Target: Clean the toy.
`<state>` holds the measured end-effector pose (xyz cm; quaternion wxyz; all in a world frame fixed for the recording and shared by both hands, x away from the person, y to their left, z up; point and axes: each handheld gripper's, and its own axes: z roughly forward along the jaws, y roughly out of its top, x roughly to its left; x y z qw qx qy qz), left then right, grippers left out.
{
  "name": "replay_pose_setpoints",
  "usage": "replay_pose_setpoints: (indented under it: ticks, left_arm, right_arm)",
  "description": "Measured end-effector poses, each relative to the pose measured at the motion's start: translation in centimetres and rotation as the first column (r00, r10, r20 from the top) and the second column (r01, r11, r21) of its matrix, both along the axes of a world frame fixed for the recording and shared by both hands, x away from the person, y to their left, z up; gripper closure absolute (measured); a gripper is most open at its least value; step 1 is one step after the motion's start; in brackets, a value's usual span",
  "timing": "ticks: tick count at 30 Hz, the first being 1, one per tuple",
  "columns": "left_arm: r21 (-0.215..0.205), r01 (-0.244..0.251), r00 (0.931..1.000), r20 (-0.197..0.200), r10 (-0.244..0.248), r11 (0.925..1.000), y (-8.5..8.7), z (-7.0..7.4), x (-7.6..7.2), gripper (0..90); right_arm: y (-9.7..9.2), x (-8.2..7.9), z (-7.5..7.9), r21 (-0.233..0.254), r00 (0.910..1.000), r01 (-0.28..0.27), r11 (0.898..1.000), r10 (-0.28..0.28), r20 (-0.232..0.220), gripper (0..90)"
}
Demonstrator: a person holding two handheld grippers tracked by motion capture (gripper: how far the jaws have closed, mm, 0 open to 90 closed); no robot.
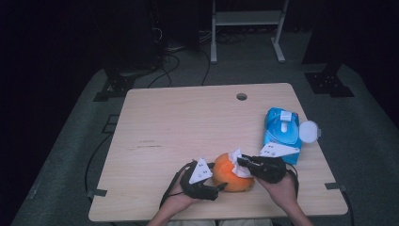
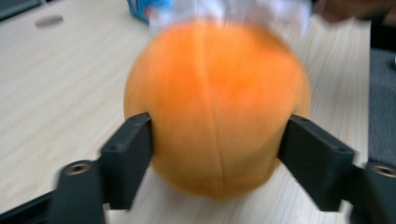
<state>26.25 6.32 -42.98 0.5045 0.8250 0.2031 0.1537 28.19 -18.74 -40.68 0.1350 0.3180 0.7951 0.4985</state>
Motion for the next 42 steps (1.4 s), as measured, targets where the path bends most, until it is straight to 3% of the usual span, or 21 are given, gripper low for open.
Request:
replay_pose_setpoints:
  ticks: [1, 3, 5, 7, 11, 13, 15, 18, 20, 23, 27, 29, 31, 34, 38, 42]
  left_arm:
    - [-0.017, 0.000, 1.0000, 0.002, 0.000, 0.9999, -0.1, 0.2, -0.1, 21.5]
    - [0.041, -0.012, 0.9997, 0.022, 0.011, 0.9991, -0.6, 0.1, -0.2, 24.1]
    - [0.042, -0.010, 0.9999, -0.002, 0.010, 0.9990, -0.4, -0.5, -0.1, 25.5]
    - [0.038, -0.014, 0.9997, -0.021, 0.015, 0.9992, -0.1, -0.6, 0.0, 26.6]
    - [0.046, -0.003, 0.9995, -0.033, 0.005, 0.9989, 0.3, -0.6, 0.1, 26.8]
    - [0.009, -0.004, 0.9983, -0.058, 0.005, 0.9999, 0.1, -0.2, 0.2, 24.9]
    - [-0.012, -0.010, 0.9981, -0.061, 0.009, 0.9999, -0.3, 0.1, 0.4, 21.0]
    - [0.021, -0.017, 0.9987, -0.048, 0.018, 0.9996, -0.4, -0.4, 0.5, 21.8]
    - [0.026, -0.022, 0.9980, -0.058, 0.023, 0.9994, 0.2, -0.7, 0.8, 25.8]
    - [0.018, -0.036, 0.9937, -0.105, 0.038, 0.9992, 1.0, -0.9, 1.1, 28.0]
    - [0.010, -0.030, 0.9942, -0.103, 0.031, 0.9995, 1.2, -0.9, 1.2, 27.8]
    - [-0.009, -0.031, 0.9957, -0.088, 0.030, 0.9995, 0.9, -0.4, 1.2, 22.2]
    - [-0.041, -0.028, 0.9972, -0.070, 0.025, 0.9988, 0.5, 0.0, 1.1, 20.2]
    - [-0.002, -0.030, 0.9974, -0.065, 0.030, 0.9995, 0.5, -0.3, 1.2, 24.6]
    - [-0.004, -0.045, 0.9926, -0.113, 0.044, 0.9990, 1.5, -0.8, 1.6, 29.3]
    - [-0.009, -0.050, 0.9903, -0.130, 0.049, 0.9987, 2.2, -0.9, 1.7, 29.4]
  right_arm:
    - [0.5, -0.1, 0.0, 0.002, 0.9996, -0.027, 1.000, 0.027, -0.006, 80.3]
    - [1.8, -0.5, -0.1, -0.014, 0.9979, -0.064, 0.998, 0.064, 0.007, 80.3]
    - [2.4, -0.7, -0.2, -0.049, 0.9966, -0.077, 0.996, 0.079, 0.024, 80.4]
    - [1.8, -0.6, -0.1, -0.048, 0.9976, -0.067, 0.997, 0.067, 0.016, 80.4]
    - [-0.5, -0.2, -0.5, -0.051, 1.0000, 0.005, 0.999, -0.005, -0.002, 80.4]
    - [-0.9, -0.3, -0.6, -0.030, 0.9996, 0.014, 0.999, -0.015, -0.023, 80.4]
    - [-0.2, -0.7, -0.2, -0.025, 0.9999, -0.011, 1.000, 0.011, -0.009, 80.3]
    - [1.7, -1.4, -0.1, -0.041, 0.9965, -0.080, 0.996, 0.081, 0.022, 80.3]
    - [2.0, -1.4, -0.2, -0.059, 0.9958, -0.086, 0.995, 0.088, 0.026, 80.3]
    - [0.7, -0.7, -0.5, -0.062, 0.9995, -0.028, 0.998, 0.029, 0.013, 80.3]
    - [-0.9, -0.3, -0.9, -0.062, 0.9995, 0.029, 0.998, -0.029, -0.012, 80.3]
    - [-0.4, -0.6, -0.8, -0.042, 0.9998, 0.013, 0.999, -0.013, -0.016, 80.3]
    - [0.6, -1.1, -0.5, -0.028, 0.9993, -0.036, 0.999, 0.037, 0.005, 80.2]
    - [1.9, -1.7, -0.3, -0.054, 0.9960, -0.076, 0.996, 0.078, 0.044, 79.9]
    - [0.8, -0.9, -0.8, -0.046, 0.9996, -0.028, 0.999, 0.028, 0.009, 80.1]
    - [-1.1, 0.0, -1.7, -0.053, 0.9976, 0.054, 0.997, -0.056, -0.039, 80.2]
